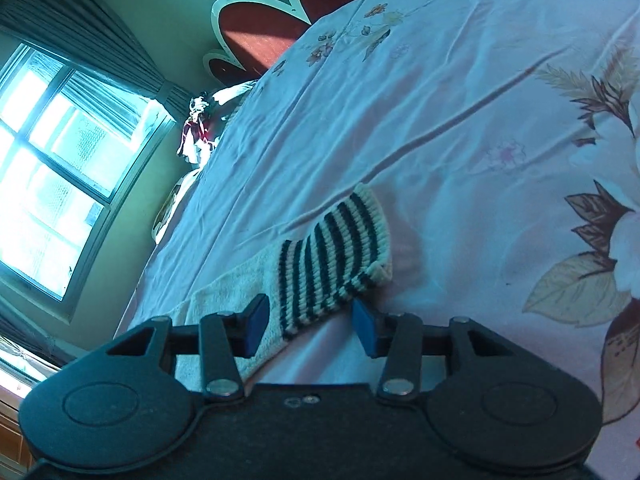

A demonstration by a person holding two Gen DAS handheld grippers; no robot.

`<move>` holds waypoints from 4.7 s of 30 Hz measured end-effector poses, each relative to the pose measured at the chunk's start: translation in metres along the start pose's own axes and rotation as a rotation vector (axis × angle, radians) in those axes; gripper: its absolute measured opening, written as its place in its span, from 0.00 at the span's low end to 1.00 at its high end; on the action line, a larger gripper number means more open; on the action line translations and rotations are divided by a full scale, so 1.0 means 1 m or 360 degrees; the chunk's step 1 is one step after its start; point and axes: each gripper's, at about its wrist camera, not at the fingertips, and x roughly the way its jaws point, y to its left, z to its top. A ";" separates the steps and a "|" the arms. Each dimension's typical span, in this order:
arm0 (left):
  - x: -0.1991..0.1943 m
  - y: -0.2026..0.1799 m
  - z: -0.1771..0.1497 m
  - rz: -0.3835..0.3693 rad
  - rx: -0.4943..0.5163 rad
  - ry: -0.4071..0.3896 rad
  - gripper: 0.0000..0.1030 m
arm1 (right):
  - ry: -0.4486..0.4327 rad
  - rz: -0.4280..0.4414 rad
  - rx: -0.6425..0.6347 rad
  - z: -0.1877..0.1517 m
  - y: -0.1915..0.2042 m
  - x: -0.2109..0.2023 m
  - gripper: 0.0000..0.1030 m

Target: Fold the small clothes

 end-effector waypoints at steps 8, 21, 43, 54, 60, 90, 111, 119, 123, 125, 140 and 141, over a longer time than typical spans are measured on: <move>0.023 0.019 0.018 0.0003 -0.0088 -0.0018 1.00 | -0.0031 -0.0109 -0.0071 0.010 0.004 0.011 0.07; 0.007 0.106 0.021 0.0251 -0.0130 -0.0046 1.00 | 0.0151 0.0497 -0.1076 -0.094 0.209 0.026 0.06; 0.064 0.045 0.034 -0.0462 -0.0275 0.0184 0.64 | 0.0589 0.0850 -0.1213 -0.197 0.246 0.005 0.45; 0.132 -0.022 0.042 -0.0566 -0.0239 0.0383 0.07 | 0.0572 0.0688 -0.0615 -0.137 0.176 0.027 0.47; 0.122 0.003 0.054 -0.0491 -0.0237 0.0271 0.04 | 0.0590 0.0702 -0.0173 -0.120 0.146 0.050 0.49; 0.135 0.015 0.051 -0.0381 -0.0174 0.0304 0.04 | 0.0286 0.0610 -0.0337 -0.094 0.154 0.076 0.41; 0.124 -0.005 0.044 -0.0272 0.0081 0.0192 0.04 | 0.0284 0.0478 -0.0655 -0.095 0.178 0.105 0.16; 0.125 -0.001 0.043 -0.0297 0.0016 0.0181 0.04 | 0.0405 0.0409 -0.1053 -0.111 0.197 0.118 0.07; 0.127 0.001 0.041 -0.0282 0.0034 0.0169 0.04 | 0.0393 0.0406 -0.1060 -0.109 0.197 0.117 0.08; 0.127 -0.001 0.045 -0.0289 0.0052 0.0184 0.04 | 0.0373 0.0397 -0.1121 -0.114 0.198 0.116 0.09; 0.130 -0.037 0.050 -0.0288 0.0332 0.0184 0.49 | 0.0404 0.0495 -0.1270 -0.113 0.213 0.124 0.05; 0.130 -0.041 0.047 -0.0285 0.0414 0.0141 0.49 | 0.0420 0.0501 -0.1252 -0.108 0.214 0.124 0.07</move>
